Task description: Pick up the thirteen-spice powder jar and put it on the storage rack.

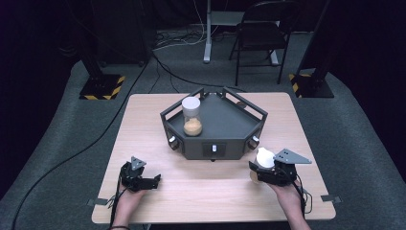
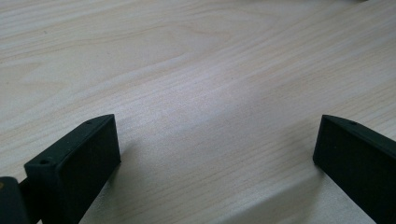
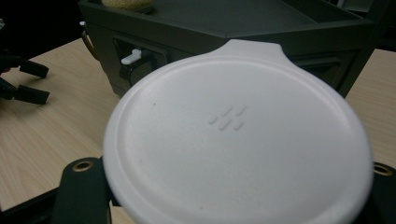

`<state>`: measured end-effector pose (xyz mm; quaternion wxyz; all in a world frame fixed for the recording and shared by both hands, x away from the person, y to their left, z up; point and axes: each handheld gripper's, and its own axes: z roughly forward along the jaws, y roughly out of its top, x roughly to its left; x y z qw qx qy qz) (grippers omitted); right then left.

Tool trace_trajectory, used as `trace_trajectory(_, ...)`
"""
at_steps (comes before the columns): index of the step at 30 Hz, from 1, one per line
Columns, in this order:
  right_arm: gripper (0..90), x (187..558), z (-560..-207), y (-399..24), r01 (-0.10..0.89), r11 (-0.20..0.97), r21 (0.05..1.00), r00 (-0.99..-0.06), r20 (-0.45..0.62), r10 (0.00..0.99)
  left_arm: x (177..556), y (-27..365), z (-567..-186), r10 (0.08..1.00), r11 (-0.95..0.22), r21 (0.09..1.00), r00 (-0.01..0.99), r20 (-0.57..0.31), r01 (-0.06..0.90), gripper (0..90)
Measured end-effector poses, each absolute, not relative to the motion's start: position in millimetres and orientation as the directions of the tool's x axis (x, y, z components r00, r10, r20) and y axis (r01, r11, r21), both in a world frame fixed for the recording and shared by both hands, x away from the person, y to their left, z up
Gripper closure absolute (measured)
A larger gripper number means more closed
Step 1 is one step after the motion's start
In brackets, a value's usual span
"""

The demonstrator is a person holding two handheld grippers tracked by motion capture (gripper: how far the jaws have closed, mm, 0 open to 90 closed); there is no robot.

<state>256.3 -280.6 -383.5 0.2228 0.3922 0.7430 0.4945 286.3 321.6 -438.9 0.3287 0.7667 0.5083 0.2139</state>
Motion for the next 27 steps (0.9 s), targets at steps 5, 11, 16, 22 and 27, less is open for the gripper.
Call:
trace_trajectory(5, 28.5, 262.8, -371.6, -279.6, 0.357, 0.216, 0.909, -0.604, 0.049, 0.795, 286.3, 321.6, -438.9, 0.92, -0.267, 0.721, 0.392, -0.006, 0.639, 0.0)
trace_trajectory(11, 28.6, 271.8, -358.6, -280.7, 0.36, 0.216, 0.908, -0.615, 0.056, 0.787, 286.3, 321.6, -438.9, 0.92, -0.268, 0.721, 0.392, -0.006, 0.639, 0.0)
trace_trajectory(16, 28.6, 280.7, -347.8, -280.2, 0.366, 0.226, 0.903, -0.623, 0.057, 0.78, 286.3, 321.6, -438.9, 0.92, -0.267, 0.721, 0.392, -0.006, 0.639, 0.0)
trace_trajectory(22, 28.7, 290.2, -335.1, -277.6, 0.365, 0.235, 0.901, -0.624, 0.049, 0.78, 286.3, 321.6, -438.9, 0.92, -0.267, 0.721, 0.392, -0.006, 0.639, 0.0)
trace_trajectory(27, 28.7, 296.9, -323.1, -275.3, 0.352, 0.233, 0.906, -0.628, 0.044, 0.777, 286.3, 321.6, -438.9, 0.92, -0.267, 0.721, 0.392, -0.006, 0.639, 0.0)
